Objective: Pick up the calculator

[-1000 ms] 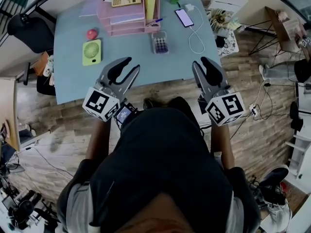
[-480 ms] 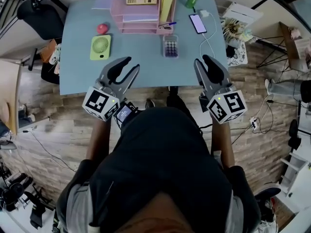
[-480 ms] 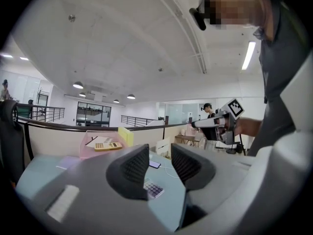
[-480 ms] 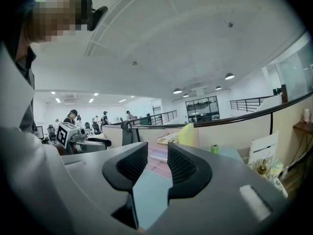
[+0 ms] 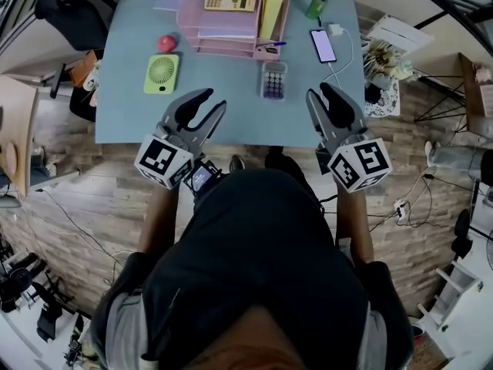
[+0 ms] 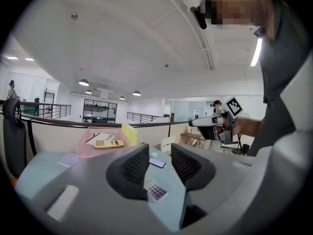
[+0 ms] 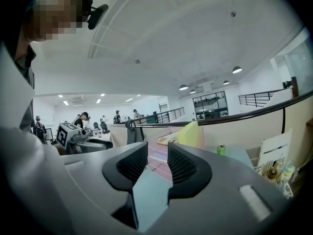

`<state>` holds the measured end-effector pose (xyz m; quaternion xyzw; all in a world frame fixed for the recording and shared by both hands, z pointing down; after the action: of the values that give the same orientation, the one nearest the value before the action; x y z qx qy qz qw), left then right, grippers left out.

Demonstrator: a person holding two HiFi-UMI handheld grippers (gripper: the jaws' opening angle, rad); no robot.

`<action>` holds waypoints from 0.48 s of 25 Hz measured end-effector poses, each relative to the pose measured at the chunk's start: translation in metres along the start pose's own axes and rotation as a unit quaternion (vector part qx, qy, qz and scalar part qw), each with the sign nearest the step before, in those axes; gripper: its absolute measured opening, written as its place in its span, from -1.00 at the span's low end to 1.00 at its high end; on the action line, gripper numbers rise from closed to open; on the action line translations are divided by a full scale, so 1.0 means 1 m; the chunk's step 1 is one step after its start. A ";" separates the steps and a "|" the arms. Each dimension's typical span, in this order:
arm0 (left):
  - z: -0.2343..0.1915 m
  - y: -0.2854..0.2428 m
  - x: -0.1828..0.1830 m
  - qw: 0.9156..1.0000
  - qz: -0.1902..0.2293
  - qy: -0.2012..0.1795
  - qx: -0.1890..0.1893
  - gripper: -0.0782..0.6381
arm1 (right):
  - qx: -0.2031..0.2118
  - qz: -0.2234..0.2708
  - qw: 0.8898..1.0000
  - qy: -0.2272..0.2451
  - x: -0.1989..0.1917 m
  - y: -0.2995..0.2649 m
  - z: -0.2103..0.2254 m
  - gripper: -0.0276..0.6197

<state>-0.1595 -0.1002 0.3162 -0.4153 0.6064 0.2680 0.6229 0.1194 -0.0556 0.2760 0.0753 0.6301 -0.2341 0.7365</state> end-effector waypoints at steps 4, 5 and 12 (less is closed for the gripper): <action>0.002 -0.020 0.001 1.000 -0.003 -0.002 0.002 -0.24 | 0.013 -0.006 1.000 -0.004 -0.001 -0.009 0.019 -0.59; 0.002 -0.023 0.001 1.000 -0.008 0.003 0.004 -0.24 | 0.016 -0.008 1.000 -0.005 -0.001 -0.011 0.024 -0.58; -0.006 -0.050 -0.017 0.999 -0.031 0.027 0.022 -0.24 | 0.032 -0.027 0.999 -0.015 -0.010 -0.029 0.055 -0.58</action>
<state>-0.1228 -0.1279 0.3425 -0.4267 0.6156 0.2242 0.6235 0.1547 -0.1012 0.3022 0.0785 0.6132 -0.2754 0.7362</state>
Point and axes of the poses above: the fingertips, and each gripper's own axes: y backward along the fingers, z to its right, x out of its top, the point moved 7 cm from there along y, backward along the fingers, and after that the axes turned 1 degree about -z, right-handed, at the moved point
